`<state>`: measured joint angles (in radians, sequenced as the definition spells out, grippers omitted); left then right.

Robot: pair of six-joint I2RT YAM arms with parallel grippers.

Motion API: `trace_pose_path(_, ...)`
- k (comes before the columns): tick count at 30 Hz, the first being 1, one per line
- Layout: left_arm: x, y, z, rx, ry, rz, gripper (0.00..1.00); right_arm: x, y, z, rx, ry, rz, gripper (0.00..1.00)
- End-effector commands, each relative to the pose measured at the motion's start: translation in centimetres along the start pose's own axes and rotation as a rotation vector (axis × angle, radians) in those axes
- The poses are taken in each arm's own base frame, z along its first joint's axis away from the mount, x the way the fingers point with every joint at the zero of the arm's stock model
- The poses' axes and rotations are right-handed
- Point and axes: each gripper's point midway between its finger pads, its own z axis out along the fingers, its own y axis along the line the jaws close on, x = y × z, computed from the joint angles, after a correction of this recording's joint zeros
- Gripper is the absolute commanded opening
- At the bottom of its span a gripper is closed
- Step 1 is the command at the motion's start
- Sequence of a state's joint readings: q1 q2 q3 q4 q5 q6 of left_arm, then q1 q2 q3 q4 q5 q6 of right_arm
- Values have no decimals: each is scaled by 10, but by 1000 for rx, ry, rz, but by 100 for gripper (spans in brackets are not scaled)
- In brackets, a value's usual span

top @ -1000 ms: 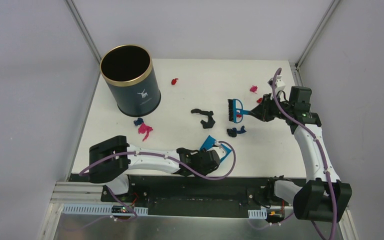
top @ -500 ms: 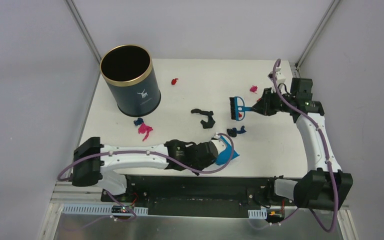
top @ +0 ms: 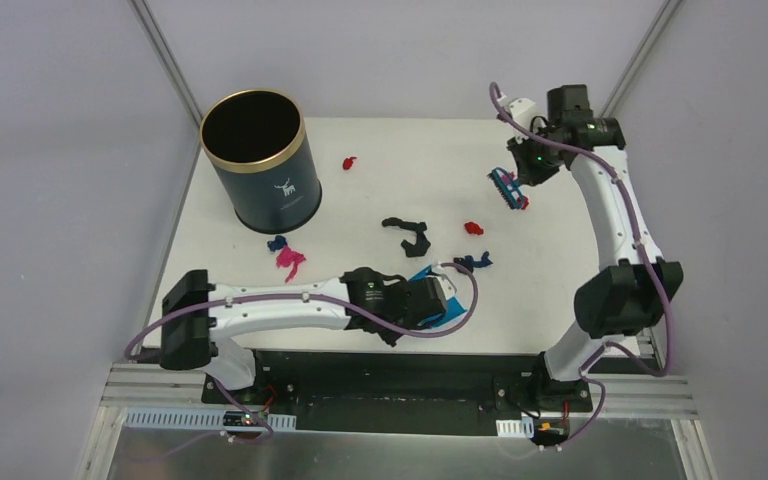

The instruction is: Sweep away the paper scraps from the table

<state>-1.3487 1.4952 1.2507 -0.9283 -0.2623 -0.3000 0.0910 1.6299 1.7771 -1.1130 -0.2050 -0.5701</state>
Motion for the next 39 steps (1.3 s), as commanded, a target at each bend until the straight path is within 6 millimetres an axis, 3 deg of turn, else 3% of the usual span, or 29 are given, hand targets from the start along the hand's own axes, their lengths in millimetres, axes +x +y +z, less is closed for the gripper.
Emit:
trace_pose_path(1,-2,-3,20,-22,49,-47,0,12,-8,19,41,172,-117,0)
trace_pose_path(8,-17,-22,48,55,102,-166,0,18,13,71,8,305,-243,0)
trace_pose_path(15,-25,-22,68,59,142,-162,0,45,66,75,-142,406,-280,0)
trace_pose_path(20,-31,-16,81,56,162,-176,0,72,116,52,-288,431,-254,0)
trace_pose_path(24,-36,-11,89,43,158,-163,0,89,159,23,-420,435,-235,0)
trace_pose_path(28,-42,-12,93,50,135,-144,0,88,194,-9,-592,402,-138,0)
trace_pose_path(33,-40,-11,93,48,96,-142,0,75,194,-22,-584,359,-86,0)
trace_pose_path(39,-29,-8,80,42,2,-113,0,57,145,-28,-450,310,-34,0)
